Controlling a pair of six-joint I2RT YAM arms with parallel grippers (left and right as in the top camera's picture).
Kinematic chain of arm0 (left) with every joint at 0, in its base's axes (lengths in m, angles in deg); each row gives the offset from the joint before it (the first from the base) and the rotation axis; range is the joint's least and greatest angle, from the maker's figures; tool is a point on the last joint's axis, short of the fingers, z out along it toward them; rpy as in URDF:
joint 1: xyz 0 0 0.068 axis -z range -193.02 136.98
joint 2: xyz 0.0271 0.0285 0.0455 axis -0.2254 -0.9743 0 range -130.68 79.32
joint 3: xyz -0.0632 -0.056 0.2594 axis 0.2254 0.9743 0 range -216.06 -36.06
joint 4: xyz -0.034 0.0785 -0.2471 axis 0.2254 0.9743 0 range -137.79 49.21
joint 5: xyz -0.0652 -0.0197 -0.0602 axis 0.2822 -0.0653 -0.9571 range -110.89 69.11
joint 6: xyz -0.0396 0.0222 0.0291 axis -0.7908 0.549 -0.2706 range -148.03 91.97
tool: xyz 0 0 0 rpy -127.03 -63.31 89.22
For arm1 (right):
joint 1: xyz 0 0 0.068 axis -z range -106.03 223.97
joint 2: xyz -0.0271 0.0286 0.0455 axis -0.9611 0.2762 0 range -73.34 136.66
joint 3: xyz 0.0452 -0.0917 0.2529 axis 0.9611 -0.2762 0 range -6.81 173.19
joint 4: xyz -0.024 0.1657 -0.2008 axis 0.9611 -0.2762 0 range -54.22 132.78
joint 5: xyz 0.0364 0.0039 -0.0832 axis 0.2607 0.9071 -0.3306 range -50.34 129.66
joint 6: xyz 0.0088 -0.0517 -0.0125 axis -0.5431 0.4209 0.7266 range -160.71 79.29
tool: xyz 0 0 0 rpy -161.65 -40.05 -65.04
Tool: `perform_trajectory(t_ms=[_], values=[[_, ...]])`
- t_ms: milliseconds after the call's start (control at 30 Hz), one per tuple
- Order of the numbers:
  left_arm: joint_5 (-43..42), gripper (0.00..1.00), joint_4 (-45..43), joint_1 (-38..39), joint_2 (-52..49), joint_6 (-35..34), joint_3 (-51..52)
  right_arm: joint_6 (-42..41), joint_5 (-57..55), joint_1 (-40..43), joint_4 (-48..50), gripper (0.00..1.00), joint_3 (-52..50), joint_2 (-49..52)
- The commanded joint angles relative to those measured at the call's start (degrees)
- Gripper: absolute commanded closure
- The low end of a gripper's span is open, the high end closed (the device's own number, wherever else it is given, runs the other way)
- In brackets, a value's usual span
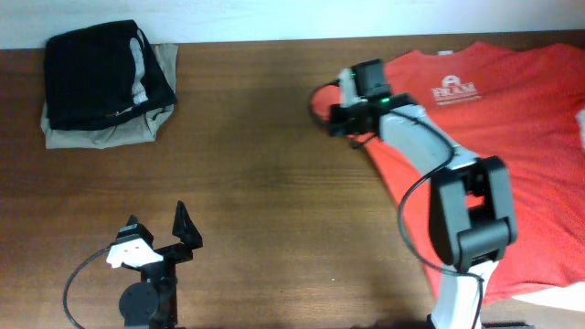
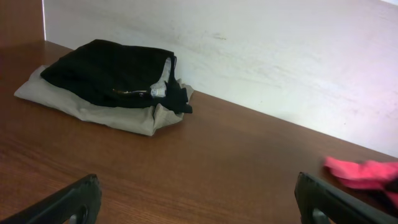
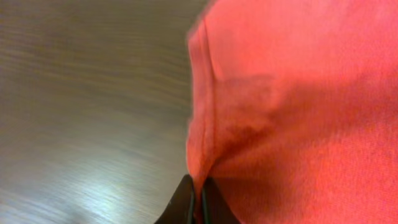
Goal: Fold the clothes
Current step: 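Drag the orange t-shirt leftward to the table center with the right gripper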
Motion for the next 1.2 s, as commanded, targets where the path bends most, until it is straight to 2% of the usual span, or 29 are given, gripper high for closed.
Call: perform_trajectory(t_ms=[0, 100, 200, 467, 500, 533, 567, 600, 633, 667, 800, 833, 900, 967, 1000, 1067, 1133, 1167], values=[[-0.4, 0.01, 0.1, -0.4, 0.3, 0.9, 0.2, -7.2, 4.2, -11.1, 6.0, 0.96, 1.5, -2.3], [-0.4, 0.01, 0.1, -0.4, 0.3, 0.9, 0.2, -12.3, 4.1, -20.6, 12.6, 0.96, 1.5, -1.9], [-0.4, 0.01, 0.1, -0.4, 0.3, 0.9, 0.2, -12.5, 4.0, -28.3, 15.4, 0.96, 1.5, -1.5], [-0.4, 0.01, 0.1, -0.4, 0.3, 0.9, 0.2, -11.9, 7.3, -38.9, 14.5, 0.96, 1.5, -1.5], [-0.4, 0.01, 0.1, -0.4, 0.3, 0.9, 0.2, -12.0, 7.3, -39.0, 14.4, 0.74, 1.5, -1.5], [-0.4, 0.01, 0.1, -0.4, 0.3, 0.9, 0.2, -12.1, 7.2, -38.9, 13.9, 0.41, 1.5, -1.5], [-0.4, 0.01, 0.1, -0.4, 0.3, 0.9, 0.2, -12.1, 7.0, -38.3, 13.0, 0.31, 1.5, -1.5], [-0.4, 0.01, 0.1, -0.4, 0.3, 0.9, 0.2, -12.1, 6.7, -37.4, 11.8, 0.29, 1.6, -1.7], [-0.4, 0.01, 0.1, -0.4, 0.3, 0.9, 0.2, -12.2, 5.6, -35.7, 9.3, 0.19, 1.6, -2.1], [-0.4, 0.01, 0.1, -0.4, 0.3, 0.9, 0.2, -12.2, 4.2, -34.2, 6.4, 0.16, 1.6, -2.7], [-0.4, 0.01, 0.1, -0.4, 0.3, 0.9, 0.2, -12.1, 0.2, -19.1, -8.3, 0.01, 1.6, -8.7], [-0.4, 0.01, 0.1, -0.4, 0.3, 0.9, 0.2, -12.1, 0.2, -11.9, -12.4, 0.01, 1.6, -11.2], [-0.4, 0.01, 0.1, -0.4, 0.3, 0.9, 0.2, -12.1, 0.2, -2.9, -16.0, 0.01, 1.6, -13.2], [-0.4, 0.01, 0.1, -0.4, 0.3, 0.9, 0.2, -7.5, -0.4, 9.3, -22.7, 0.01, 1.6, -13.0], [-0.4, 0.01, 0.1, -0.4, 0.3, 0.9, 0.2, -7.6, -1.1, 14.3, -25.5, 0.05, 1.4, -12.3], [-0.4, 0.01, 0.1, -0.4, 0.3, 0.9, 0.2, -7.6, -2.4, 20.5, -28.2, 0.17, 1.3, -10.7], [-0.4, 0.01, 0.1, -0.4, 0.3, 0.9, 0.2, -7.5, -3.9, 26.2, -30.3, 0.34, 1.0, -7.7], [-0.4, 0.01, 0.1, -0.4, 0.3, 0.9, 0.2, -7.6, -5.2, 28.2, -31.4, 0.46, 1.0, -5.9]])
